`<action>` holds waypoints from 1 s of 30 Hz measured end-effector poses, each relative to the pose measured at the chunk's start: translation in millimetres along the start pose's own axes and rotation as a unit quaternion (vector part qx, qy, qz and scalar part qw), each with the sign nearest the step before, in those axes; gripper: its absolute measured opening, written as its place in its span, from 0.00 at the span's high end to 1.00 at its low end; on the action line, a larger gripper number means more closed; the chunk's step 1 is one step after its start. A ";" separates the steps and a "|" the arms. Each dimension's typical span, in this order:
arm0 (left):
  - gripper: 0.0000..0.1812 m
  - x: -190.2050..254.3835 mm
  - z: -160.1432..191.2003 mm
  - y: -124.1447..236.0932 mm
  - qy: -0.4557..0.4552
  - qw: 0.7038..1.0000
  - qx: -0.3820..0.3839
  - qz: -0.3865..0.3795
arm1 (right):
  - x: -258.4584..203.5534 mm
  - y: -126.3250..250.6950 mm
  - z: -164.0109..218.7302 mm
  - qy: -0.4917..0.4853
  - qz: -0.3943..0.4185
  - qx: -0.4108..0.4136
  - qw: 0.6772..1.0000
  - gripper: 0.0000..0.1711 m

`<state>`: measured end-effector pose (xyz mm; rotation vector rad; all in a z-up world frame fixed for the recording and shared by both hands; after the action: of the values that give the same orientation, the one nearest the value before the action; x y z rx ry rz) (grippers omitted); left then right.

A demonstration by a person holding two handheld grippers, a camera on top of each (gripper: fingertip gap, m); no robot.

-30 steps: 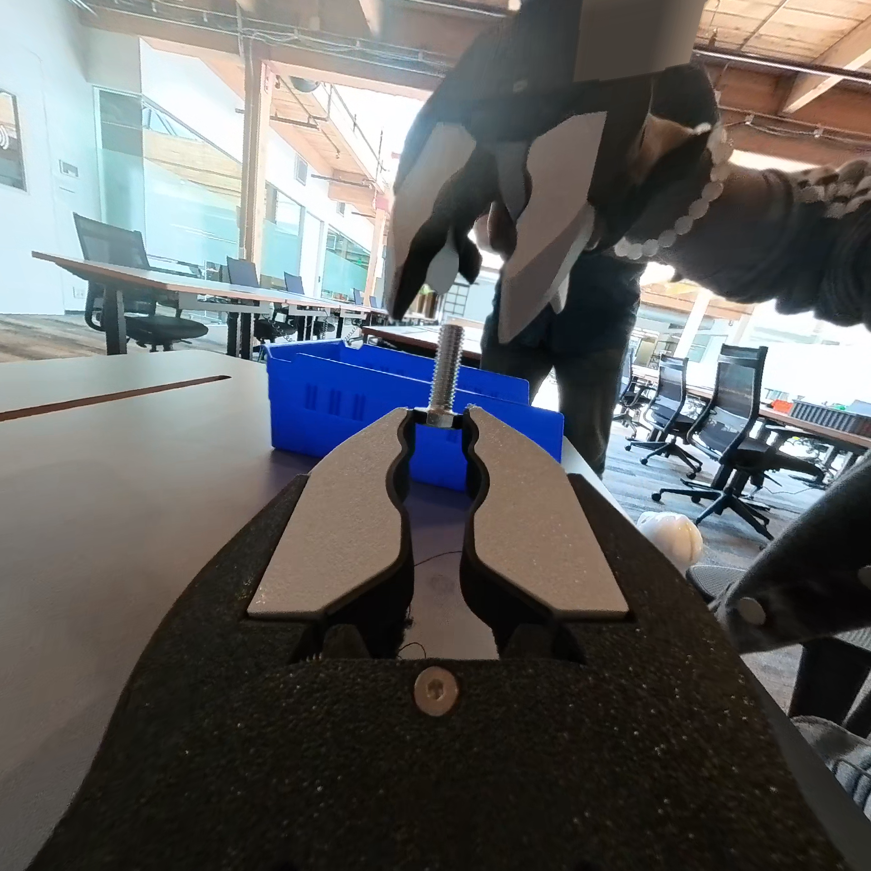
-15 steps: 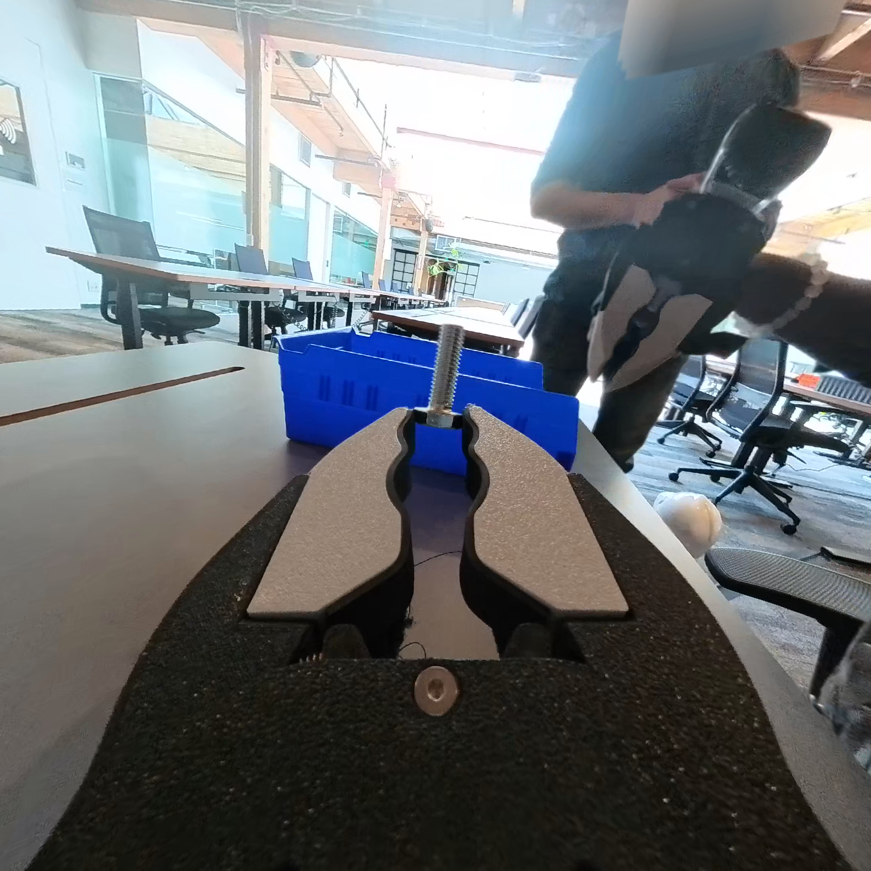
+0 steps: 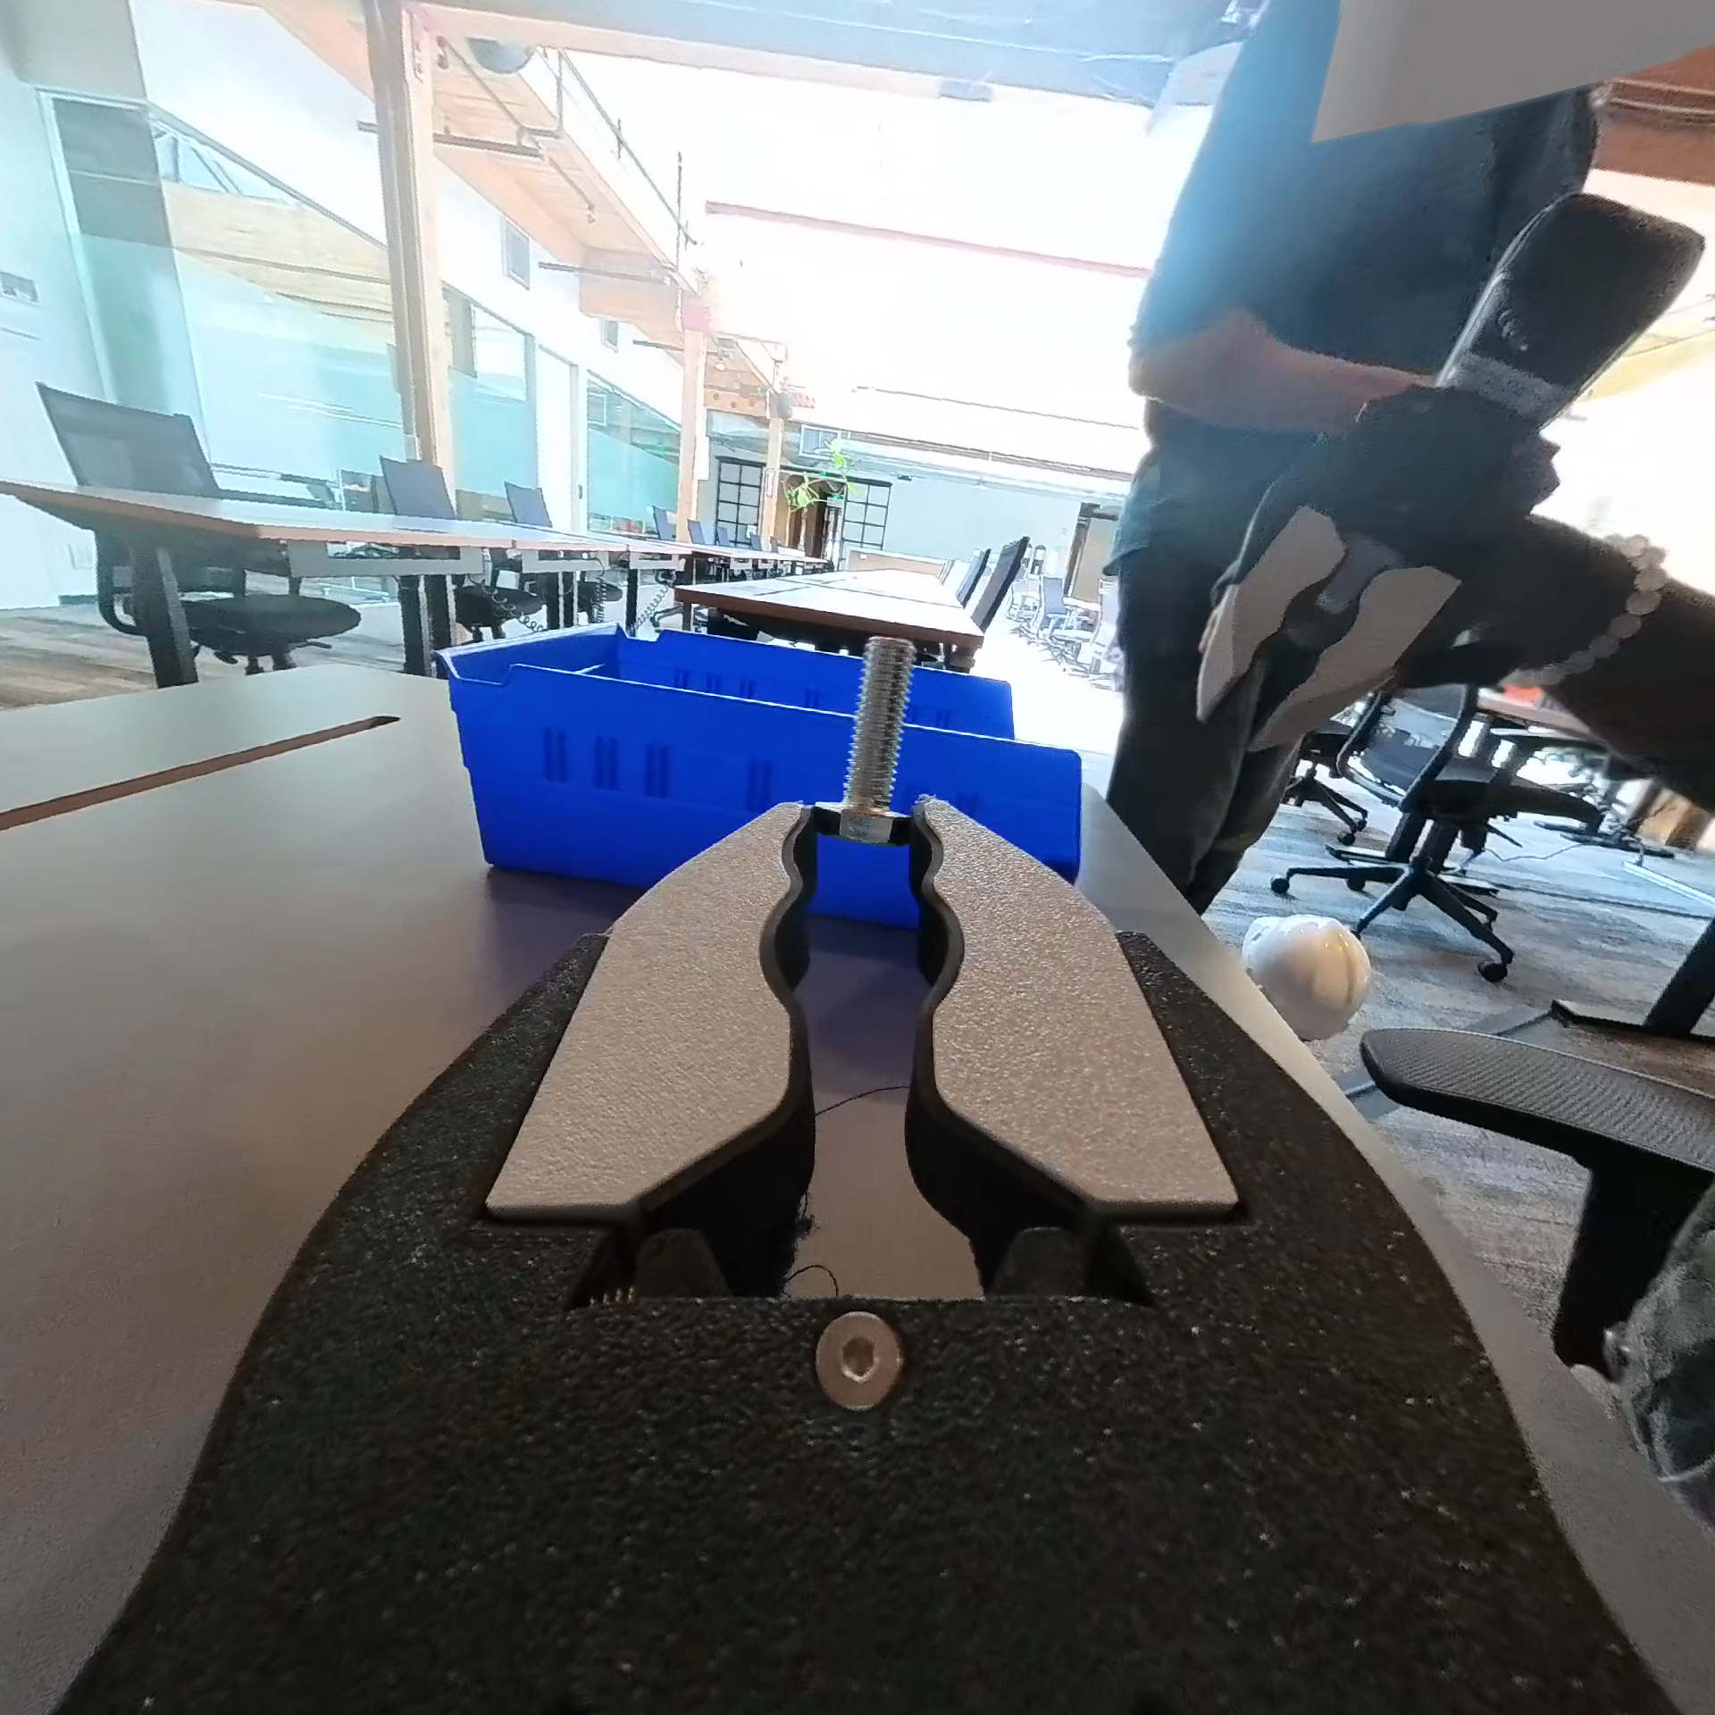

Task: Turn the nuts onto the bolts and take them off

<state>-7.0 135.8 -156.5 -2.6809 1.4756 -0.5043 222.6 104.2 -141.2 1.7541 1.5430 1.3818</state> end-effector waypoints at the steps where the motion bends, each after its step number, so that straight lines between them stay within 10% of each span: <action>1: 0.90 -1.0 0.0 0.0 0.001 1.000 -0.001 0.000 | 2.7 -5.0 -7.0 0.006 -0.004 0.013 1.000 0.94; 15: 0.90 1.4 -12.5 5.4 -0.014 1.000 0.014 -0.002 | 41.1 -60.7 -119.1 0.067 -0.065 0.137 0.986 0.84; 30: 0.90 -3.1 -24.6 13.6 -0.022 0.999 0.030 -0.009 | 57.9 -79.3 -149.3 0.048 -0.084 0.131 0.987 0.83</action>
<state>-27.0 133.9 -136.6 -2.6435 1.4029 -0.4796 48.2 137.7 -121.6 1.6754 1.9539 1.2431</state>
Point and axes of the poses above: each gripper's, where its closed fingertips meet, y back along the fingers, z out of its underside, x = y × z across the jaws, the point moved 2 cm from there along y, back along the fingers, and after that the axes turned 7 degrees about y, right-handed, at the moved point
